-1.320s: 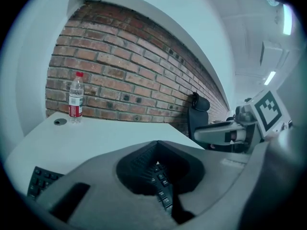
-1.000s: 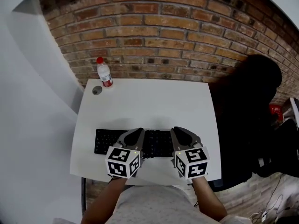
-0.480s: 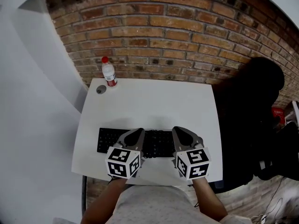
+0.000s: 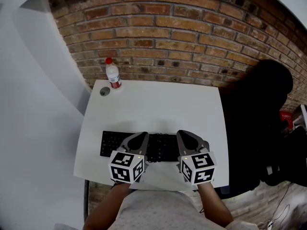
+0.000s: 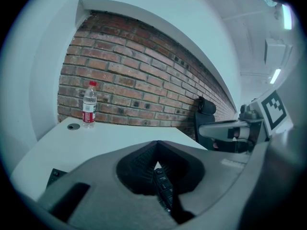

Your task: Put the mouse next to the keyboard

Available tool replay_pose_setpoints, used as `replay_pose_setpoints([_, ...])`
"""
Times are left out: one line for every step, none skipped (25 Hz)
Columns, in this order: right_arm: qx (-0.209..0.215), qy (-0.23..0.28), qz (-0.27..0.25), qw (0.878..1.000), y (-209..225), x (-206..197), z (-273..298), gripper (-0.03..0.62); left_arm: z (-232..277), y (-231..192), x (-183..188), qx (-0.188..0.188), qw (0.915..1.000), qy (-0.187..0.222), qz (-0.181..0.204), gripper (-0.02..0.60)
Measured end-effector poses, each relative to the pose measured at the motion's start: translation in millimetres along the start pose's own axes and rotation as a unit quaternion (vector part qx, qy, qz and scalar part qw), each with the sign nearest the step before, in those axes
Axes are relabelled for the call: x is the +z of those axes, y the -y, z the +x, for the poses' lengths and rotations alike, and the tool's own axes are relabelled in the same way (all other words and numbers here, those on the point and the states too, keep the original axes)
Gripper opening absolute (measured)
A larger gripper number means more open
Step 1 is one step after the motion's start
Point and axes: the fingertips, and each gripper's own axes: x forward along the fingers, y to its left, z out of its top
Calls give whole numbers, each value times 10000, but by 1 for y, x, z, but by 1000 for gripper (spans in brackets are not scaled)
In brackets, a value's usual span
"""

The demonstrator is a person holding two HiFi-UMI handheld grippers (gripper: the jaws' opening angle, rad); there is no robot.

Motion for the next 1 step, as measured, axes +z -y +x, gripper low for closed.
replay_pose_setpoints([1, -2, -2, 10000, 0, 0, 0, 6, 0, 0, 0, 2, 10000, -5, -6, -8])
